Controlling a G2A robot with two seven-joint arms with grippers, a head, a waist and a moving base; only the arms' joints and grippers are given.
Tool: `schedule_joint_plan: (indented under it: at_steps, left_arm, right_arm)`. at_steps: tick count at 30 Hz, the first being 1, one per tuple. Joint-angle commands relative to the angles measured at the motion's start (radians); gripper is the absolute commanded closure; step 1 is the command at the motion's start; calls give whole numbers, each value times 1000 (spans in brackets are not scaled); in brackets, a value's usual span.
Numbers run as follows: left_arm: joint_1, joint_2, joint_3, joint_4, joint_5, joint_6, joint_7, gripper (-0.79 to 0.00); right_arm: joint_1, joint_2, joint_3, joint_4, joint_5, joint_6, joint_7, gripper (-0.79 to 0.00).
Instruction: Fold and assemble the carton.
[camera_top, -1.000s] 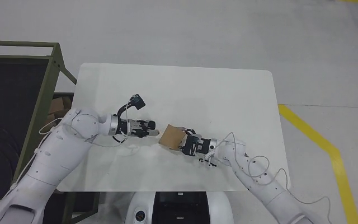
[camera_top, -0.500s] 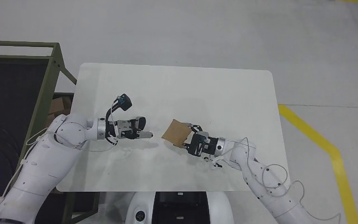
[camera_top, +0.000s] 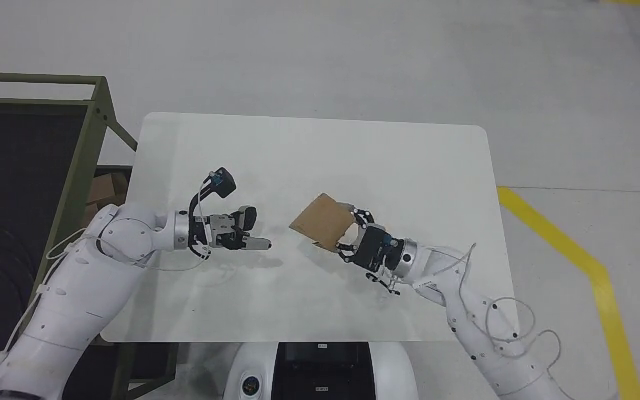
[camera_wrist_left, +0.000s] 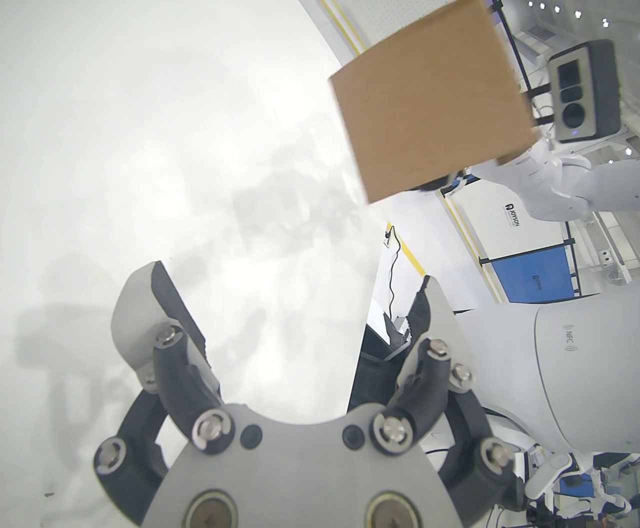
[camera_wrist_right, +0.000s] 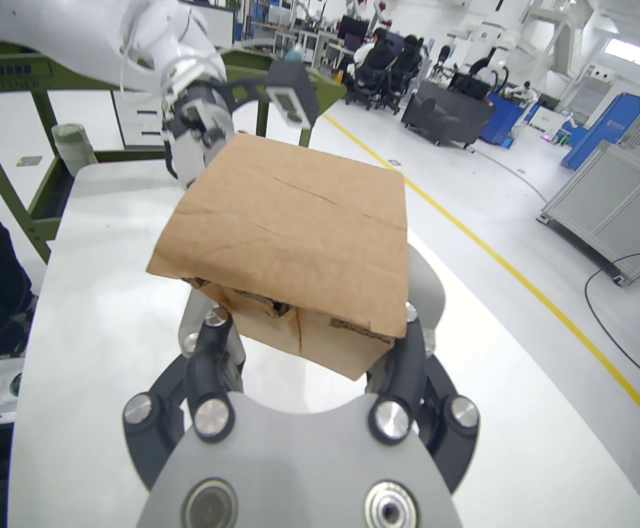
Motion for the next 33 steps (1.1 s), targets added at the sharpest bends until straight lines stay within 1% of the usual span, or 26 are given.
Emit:
schedule_joint_plan:
  at_steps: [1,6,9,13,19,22,24,27,33]
  left_arm:
    - [0,0,0,0,0,0,0,-785]
    - [0,0,0,0,0,0,0,-785]
    - [0,0,0,0,0,0,0,-785]
    - [0,0,0,0,0,0,0,-785]
    - [0,0,0,0,0,0,0,-785]
    - [0,0,0,0,0,0,0,-785]
    - [0,0,0,0,0,0,0,-785]
    - [0,0,0,0,0,0,0,-785]
    - [0,0,0,0,0,0,0,-785]
  right_arm:
    - [-18,7,34,-65,32,-16,1,0]
    - [-49,20,123,-227,116,-24,97,0]
    - [-49,24,162,-298,154,-27,149,0]
    - [-45,29,193,-388,135,-9,178,0]
    - [-69,34,240,-528,116,39,210,0]
    - [-92,38,258,-610,49,76,261,0]
    - [-108,39,258,-649,8,95,290,0]
    - [-134,40,242,-702,-81,151,329,0]
    - [-154,38,176,-705,-269,268,285,0]
